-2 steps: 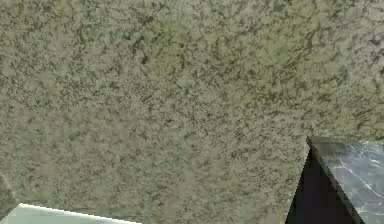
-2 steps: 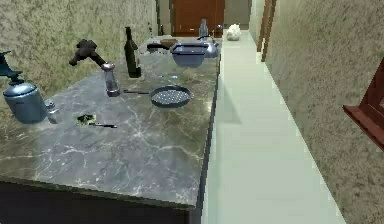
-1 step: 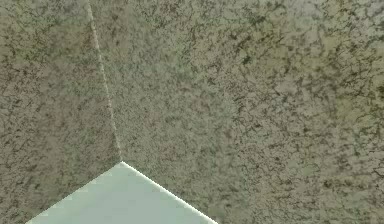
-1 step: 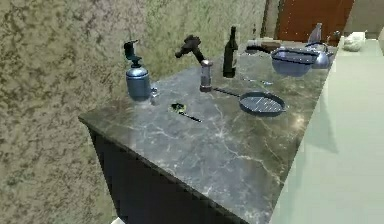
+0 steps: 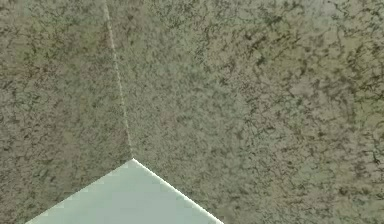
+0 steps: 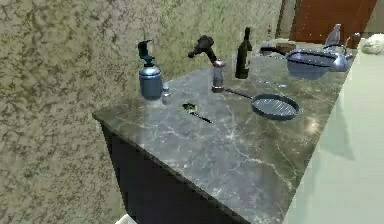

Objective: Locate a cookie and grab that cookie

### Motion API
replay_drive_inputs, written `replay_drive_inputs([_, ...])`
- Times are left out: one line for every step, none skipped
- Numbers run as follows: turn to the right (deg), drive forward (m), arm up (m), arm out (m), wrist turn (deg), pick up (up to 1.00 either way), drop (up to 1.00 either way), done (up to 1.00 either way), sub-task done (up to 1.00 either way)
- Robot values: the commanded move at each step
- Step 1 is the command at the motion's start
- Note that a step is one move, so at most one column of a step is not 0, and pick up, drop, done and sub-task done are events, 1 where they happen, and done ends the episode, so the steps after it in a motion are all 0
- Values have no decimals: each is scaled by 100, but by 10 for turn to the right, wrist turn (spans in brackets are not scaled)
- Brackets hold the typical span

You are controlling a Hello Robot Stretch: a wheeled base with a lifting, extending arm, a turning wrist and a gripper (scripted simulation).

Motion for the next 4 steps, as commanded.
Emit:
replay_drive_inputs([450,0,0,0,0,0,0,0,0])
replay_drive_inputs([450,0,0,0,0,0,0,0,0])
replay_drive_inputs([450,0,0,0,0,0,0,0,0])
replay_drive_inputs([330,0,0,0,0,0,0,0,0])
